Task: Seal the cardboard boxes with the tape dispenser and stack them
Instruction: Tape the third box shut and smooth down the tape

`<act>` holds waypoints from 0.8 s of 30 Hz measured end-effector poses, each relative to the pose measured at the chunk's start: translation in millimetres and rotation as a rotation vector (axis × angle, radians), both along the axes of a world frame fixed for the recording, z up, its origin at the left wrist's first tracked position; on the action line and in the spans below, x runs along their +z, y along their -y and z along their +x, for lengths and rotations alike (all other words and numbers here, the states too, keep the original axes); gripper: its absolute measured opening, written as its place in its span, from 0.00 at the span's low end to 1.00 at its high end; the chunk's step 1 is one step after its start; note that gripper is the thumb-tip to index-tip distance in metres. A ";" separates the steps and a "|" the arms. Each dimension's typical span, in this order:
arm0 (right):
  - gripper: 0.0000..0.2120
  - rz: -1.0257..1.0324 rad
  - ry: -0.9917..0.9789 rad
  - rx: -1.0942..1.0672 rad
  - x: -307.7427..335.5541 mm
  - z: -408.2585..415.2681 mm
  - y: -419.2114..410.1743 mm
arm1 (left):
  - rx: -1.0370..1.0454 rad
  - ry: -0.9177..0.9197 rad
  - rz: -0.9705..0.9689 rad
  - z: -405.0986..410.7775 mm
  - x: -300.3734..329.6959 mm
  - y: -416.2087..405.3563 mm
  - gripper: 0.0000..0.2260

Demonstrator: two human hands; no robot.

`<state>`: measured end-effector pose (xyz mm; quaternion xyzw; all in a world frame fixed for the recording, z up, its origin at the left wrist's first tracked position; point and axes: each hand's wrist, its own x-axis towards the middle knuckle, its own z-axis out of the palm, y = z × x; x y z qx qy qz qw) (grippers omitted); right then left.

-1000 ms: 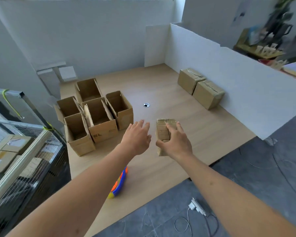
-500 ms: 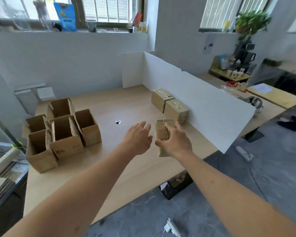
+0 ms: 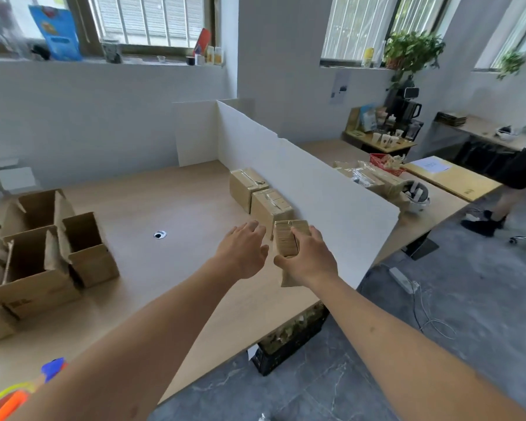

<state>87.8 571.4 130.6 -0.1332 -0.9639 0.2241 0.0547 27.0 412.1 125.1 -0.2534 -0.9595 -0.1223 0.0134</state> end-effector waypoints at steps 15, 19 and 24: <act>0.41 -0.076 0.163 -0.064 -65.6 -145.2 -103.9 | -0.070 0.105 -0.050 -159.0 -67.5 -101.9 0.22; 0.41 -0.086 0.213 -0.032 -87.0 -182.4 -132.1 | -0.036 0.142 -0.076 -186.1 -84.2 -123.6 0.21; 0.40 -0.109 0.244 0.063 -117.5 -244.3 -175.4 | 0.085 0.177 -0.069 -226.0 -104.9 -154.1 0.18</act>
